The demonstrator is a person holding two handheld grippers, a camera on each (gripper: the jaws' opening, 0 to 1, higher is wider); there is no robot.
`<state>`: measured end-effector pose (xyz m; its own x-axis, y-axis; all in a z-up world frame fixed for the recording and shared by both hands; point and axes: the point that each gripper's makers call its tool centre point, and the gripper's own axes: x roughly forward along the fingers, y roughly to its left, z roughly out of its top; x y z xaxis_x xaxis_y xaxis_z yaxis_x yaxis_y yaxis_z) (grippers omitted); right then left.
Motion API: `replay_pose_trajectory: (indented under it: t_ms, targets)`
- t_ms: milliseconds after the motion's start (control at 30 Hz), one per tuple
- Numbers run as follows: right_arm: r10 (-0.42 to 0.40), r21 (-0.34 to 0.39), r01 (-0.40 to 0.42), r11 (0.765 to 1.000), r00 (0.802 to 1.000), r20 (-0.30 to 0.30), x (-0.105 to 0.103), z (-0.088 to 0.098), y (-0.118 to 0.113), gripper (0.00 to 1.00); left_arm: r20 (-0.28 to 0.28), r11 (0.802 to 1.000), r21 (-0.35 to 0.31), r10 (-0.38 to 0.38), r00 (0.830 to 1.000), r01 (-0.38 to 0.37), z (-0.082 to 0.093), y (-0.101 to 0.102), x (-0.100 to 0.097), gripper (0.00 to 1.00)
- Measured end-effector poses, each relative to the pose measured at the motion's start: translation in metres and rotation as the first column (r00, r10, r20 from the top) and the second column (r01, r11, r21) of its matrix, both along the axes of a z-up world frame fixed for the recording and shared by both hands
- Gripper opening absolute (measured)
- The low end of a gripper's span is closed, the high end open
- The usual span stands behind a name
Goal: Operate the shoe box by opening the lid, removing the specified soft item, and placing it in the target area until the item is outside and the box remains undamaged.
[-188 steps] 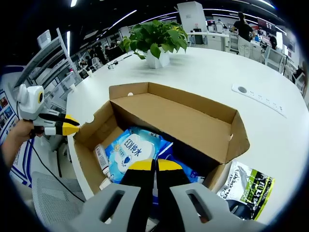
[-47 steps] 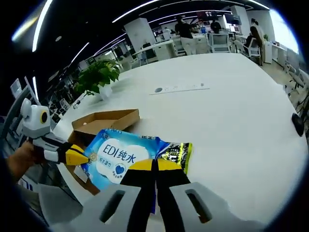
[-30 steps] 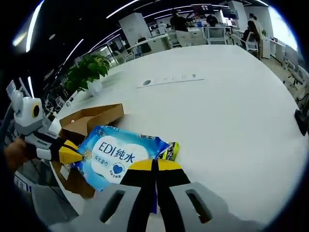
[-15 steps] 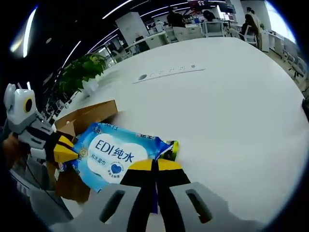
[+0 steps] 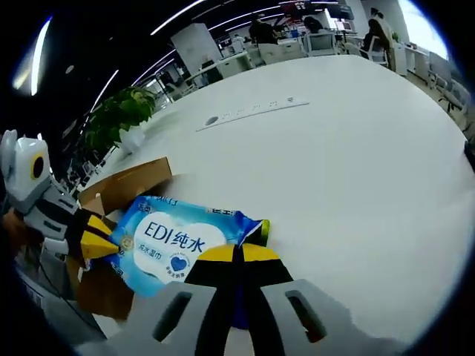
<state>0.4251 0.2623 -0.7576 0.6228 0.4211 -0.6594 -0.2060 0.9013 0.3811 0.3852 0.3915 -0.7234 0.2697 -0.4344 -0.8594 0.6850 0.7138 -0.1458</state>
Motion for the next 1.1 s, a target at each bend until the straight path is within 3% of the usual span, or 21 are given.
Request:
replay_pose_trajectory:
  t_ms: [433, 733, 1100]
  targets:
    - [-0.015, -0.035, 0.016, 0.999, 1.0, 0.017, 0.0, 0.0, -0.003, 0.0, 0.052, 1.0, 0.005, -0.023, 0.998, 0.023, 0.006, 0.006, -0.003, 0.04]
    - [0.001, -0.062, 0.002, 0.998, 0.999, 0.04, -0.001, 0.003, -0.003, 0.01, 0.052, 0.997, -0.074, 0.031, 0.998, -0.027, 0.022, 0.015, -0.009, 0.09]
    - [0.047, -0.129, -0.038, 0.991, 0.997, 0.064, -0.006, 0.013, -0.006, 0.06, 0.069, 0.991, -0.12, 0.064, 0.996, -0.056, 0.037, 0.029, -0.016, 0.15]
